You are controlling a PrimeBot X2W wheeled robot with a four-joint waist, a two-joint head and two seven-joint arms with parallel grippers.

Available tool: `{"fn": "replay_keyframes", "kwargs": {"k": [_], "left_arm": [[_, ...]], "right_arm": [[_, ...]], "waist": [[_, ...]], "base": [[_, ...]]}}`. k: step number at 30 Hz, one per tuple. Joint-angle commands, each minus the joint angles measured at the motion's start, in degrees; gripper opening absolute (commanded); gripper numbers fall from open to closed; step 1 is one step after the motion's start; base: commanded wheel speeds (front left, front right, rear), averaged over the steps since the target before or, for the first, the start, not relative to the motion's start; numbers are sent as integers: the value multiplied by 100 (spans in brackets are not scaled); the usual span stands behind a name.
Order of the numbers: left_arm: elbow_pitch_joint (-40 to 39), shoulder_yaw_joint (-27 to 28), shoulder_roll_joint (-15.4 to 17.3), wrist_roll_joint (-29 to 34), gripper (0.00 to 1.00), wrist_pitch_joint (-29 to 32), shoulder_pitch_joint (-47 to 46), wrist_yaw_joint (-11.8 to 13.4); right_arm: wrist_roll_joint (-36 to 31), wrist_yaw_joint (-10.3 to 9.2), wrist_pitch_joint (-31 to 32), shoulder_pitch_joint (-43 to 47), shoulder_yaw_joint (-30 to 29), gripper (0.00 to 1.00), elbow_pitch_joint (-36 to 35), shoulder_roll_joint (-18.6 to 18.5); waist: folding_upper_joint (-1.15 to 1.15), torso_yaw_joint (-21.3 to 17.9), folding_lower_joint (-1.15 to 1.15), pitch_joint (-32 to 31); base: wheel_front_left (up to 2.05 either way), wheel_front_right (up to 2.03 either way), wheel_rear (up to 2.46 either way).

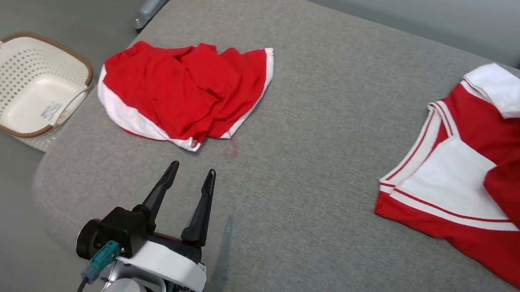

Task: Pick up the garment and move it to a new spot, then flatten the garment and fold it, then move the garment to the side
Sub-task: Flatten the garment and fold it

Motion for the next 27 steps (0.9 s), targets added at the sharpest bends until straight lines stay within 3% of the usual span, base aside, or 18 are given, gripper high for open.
{"fn": "replay_keyframes", "kwargs": {"k": [1, 9, 19, 27], "left_arm": [[-4, 33, 12, 2, 100, -18, -64, 7], [-104, 285, 17, 134, 100, -18, -161, -23], [-183, 717, 17, 224, 100, -18, -226, -51], [-140, 903, 16, 296, 100, -18, -234, -112]], "right_arm": [[-59, -2, -26, 39, -36, 100, 49, 6], [-209, -2, -231, 357, -236, 100, -83, 370], [-572, -2, -230, 1915, -1481, 100, -2565, 585], [-1097, -2, -230, 3574, -2479, 100, -4169, 1244]], "waist": [[0, -133, 0, -43], [0, -962, 0, -339], [0, -2250, 0, -616], [0, -3041, 0, -657]], "base": [[0, 0, 0], [0, 0, 0], [0, 0, 0], [0, 0, 0]]}}
